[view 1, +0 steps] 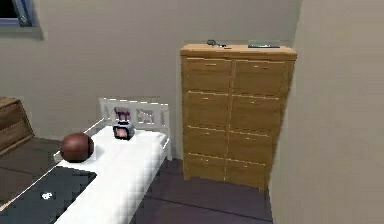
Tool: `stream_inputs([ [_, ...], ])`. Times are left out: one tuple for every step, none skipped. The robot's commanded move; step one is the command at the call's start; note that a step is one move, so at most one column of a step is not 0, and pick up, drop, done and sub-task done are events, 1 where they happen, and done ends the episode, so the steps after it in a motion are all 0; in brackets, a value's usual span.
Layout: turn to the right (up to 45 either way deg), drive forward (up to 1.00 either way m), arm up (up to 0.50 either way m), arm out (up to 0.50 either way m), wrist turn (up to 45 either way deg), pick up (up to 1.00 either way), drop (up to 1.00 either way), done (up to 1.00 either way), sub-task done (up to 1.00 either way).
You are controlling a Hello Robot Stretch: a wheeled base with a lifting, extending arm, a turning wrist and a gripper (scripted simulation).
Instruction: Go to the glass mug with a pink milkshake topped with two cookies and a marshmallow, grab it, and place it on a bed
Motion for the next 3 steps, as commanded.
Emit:
stream_inputs([
  [-3.0,0.0,0.0,0.0,0.0,0.0,0.0,0.0,0.0],
  [0.0,0.9,0.0,0.0,0.0,0.0,0.0,0.0,0.0],
  [-45.0,0.0,0.0,0.0,0.0,0.0,0.0,0.0,0.0],
])
